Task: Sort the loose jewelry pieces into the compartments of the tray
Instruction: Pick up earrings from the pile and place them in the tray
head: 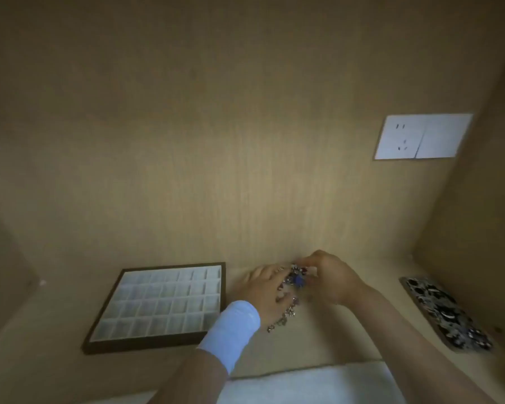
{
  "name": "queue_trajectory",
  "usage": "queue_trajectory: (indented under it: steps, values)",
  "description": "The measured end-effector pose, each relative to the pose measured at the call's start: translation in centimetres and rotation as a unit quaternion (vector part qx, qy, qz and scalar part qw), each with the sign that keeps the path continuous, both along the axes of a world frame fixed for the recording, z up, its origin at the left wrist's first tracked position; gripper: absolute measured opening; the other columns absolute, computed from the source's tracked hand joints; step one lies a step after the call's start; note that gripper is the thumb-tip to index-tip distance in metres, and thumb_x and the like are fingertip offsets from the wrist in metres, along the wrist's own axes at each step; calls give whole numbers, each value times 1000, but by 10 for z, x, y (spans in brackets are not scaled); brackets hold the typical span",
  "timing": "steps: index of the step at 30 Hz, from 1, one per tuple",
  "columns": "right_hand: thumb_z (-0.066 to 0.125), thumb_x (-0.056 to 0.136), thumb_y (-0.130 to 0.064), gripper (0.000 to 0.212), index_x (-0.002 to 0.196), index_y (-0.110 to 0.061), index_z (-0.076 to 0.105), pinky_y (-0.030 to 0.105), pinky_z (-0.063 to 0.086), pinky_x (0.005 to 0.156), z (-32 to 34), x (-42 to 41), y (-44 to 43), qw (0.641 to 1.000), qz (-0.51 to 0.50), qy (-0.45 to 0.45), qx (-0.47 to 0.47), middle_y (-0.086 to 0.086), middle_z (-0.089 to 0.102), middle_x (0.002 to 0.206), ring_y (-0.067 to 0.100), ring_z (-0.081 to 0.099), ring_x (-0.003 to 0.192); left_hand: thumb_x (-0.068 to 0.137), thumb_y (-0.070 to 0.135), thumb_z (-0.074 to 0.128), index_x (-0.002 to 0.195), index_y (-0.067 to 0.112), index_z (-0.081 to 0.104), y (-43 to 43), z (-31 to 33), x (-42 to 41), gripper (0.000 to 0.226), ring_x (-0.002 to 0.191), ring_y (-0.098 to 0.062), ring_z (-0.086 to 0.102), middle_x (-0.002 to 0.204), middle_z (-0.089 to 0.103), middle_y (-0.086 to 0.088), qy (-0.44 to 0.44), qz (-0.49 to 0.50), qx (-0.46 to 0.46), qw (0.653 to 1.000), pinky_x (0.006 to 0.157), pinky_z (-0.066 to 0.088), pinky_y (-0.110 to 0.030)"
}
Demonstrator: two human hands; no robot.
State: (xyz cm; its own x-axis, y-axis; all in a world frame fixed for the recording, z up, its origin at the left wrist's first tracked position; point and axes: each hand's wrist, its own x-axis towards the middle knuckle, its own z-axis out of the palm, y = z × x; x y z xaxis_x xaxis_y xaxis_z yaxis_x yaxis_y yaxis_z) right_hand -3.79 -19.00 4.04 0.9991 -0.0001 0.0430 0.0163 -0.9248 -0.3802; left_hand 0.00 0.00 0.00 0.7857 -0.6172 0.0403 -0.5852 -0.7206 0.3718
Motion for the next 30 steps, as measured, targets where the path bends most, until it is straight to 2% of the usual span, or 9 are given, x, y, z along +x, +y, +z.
queue_trajectory:
  steps: [4, 8, 14, 18, 20, 22, 24, 26, 30]
  values:
    - [67, 83, -21, 25, 105, -29, 74, 37, 54, 81, -23, 12, 4, 999, -16, -27, -19, 3, 56, 100, 24, 63, 94, 92, 55, 40, 150, 43, 21, 1, -29, 3, 62, 146, -14, 17, 159, 23, 11, -75, 22, -24, 997, 117, 10, -32]
    - [59, 92, -21, 26, 113, -29, 74, 32, 50, 85, -46, 11, 10, 997, 12, -11, -74, 4, 52, 99, 27, 61, 98, 94, 54, 38, 151, 40, 20, 4, -51, 0, 61, 148, -16, 13, 161, 20, 8, -64, 35, -10, 997, 119, 10, -36]
    - [68, 80, -17, 24, 100, -28, 77, 22, 39, 69, -35, 28, 11, 991, -36, 1, -133, -1, 73, 100, 23, 68, 96, 90, 61, 39, 149, 44, 23, 6, -56, 14, 63, 147, -12, 15, 159, 23, 13, -41, 59, -43, 996, 120, 11, -34]
    - [68, 79, -14, 14, 77, -25, 76, 23, 50, 64, -35, 33, 14, 999, -3, 0, -46, -5, 73, 78, 14, 69, 72, 89, 61, 41, 144, 45, 33, 6, -56, 15, 58, 141, -9, 27, 149, 38, 20, -61, 71, -99, 991, 117, 17, -31]
    - [67, 80, -9, 21, 65, -24, 69, 22, 52, 56, -33, 33, 13, 999, 7, -11, 46, -9, 67, 63, 5, 62, 55, 91, 51, 48, 141, 43, 40, 5, -51, 15, 52, 136, -7, 35, 143, 46, 20, -60, 71, -147, 985, 115, 24, -31]
    - [68, 86, -9, 21, 70, -24, 67, 16, 46, 58, -30, 32, 13, 993, 11, -35, 110, -10, 67, 67, 0, 59, 58, 92, 38, 56, 137, 41, 47, 4, -43, 15, 47, 128, -3, 46, 134, 54, 21, -3, 67, -237, 969, 110, 35, -28]
    - [66, 91, -8, 17, 77, -18, 67, 14, 46, 59, -27, 31, 17, 982, 22, -53, 183, -9, 68, 70, 3, 61, 60, 91, 24, 62, 126, 44, 54, 4, -36, 14, 41, 113, 6, 57, 116, 63, 26, 95, 59, -339, 934, 96, 43, -14]
    - [64, 94, -5, 16, 80, -13, 66, 15, 45, 49, -25, 29, 22, 959, 35, -56, 275, -7, 67, 64, 3, 59, 50, 90, 16, 62, 119, 43, 57, 5, -30, 13, 40, 95, 8, 64, 95, 70, 23, 146, 60, -392, 906, 81, 44, -5]
    - [67, 95, -12, 9, 86, -14, 69, 23, 44, 45, -20, 25, 33, 930, 42, -68, 359, 1, 68, 68, 9, 57, 51, 90, 12, 64, 117, 21, 67, 16, -19, 14, 29, 84, -4, 67, 79, 72, 13, 178, 72, -420, 887, 82, 49, -18]
